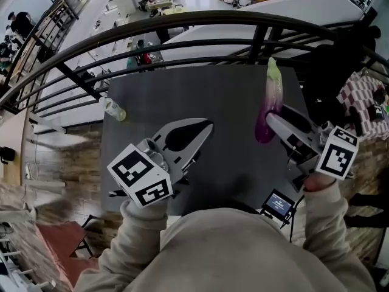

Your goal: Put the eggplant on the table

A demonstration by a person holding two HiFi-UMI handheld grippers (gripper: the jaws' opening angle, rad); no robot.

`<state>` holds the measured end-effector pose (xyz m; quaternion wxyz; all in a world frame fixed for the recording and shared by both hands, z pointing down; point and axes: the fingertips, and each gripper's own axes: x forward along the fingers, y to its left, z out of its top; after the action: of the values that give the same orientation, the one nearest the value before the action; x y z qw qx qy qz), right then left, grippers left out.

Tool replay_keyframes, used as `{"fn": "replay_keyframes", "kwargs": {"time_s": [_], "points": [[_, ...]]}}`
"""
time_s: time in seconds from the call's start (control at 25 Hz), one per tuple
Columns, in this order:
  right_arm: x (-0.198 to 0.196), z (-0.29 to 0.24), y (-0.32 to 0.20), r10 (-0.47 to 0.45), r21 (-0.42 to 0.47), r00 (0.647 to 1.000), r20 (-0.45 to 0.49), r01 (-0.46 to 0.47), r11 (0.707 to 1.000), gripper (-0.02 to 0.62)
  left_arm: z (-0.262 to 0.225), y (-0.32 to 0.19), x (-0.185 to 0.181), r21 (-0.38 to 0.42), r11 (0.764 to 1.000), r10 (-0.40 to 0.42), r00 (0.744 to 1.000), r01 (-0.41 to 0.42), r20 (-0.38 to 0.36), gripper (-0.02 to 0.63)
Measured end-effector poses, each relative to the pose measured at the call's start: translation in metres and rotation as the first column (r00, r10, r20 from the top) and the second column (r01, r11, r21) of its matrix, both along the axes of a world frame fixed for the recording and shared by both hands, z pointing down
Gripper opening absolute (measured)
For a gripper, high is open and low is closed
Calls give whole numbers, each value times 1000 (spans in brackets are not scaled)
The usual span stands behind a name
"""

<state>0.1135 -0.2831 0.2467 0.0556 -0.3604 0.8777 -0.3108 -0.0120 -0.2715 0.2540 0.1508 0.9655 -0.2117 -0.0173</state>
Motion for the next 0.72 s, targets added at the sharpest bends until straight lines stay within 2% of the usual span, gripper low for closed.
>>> {"fn": "replay_keyframes", "kwargs": {"time_s": [0.36,0.56,0.72], "points": [[-1,-12,-1,-18,30,1000,10,18,999,210,-13,0,0,20,999,-25,1000,25,2,0],[0,-10,-3,-28,29,1000,8,27,999,210,-8,-5,0,9,998,-64,998,64,27,-2],[2,-2,-4,-36,9,999,7,36,999,210,-2,-4,3,-13,998,-60,998,60,13,-2]]}}
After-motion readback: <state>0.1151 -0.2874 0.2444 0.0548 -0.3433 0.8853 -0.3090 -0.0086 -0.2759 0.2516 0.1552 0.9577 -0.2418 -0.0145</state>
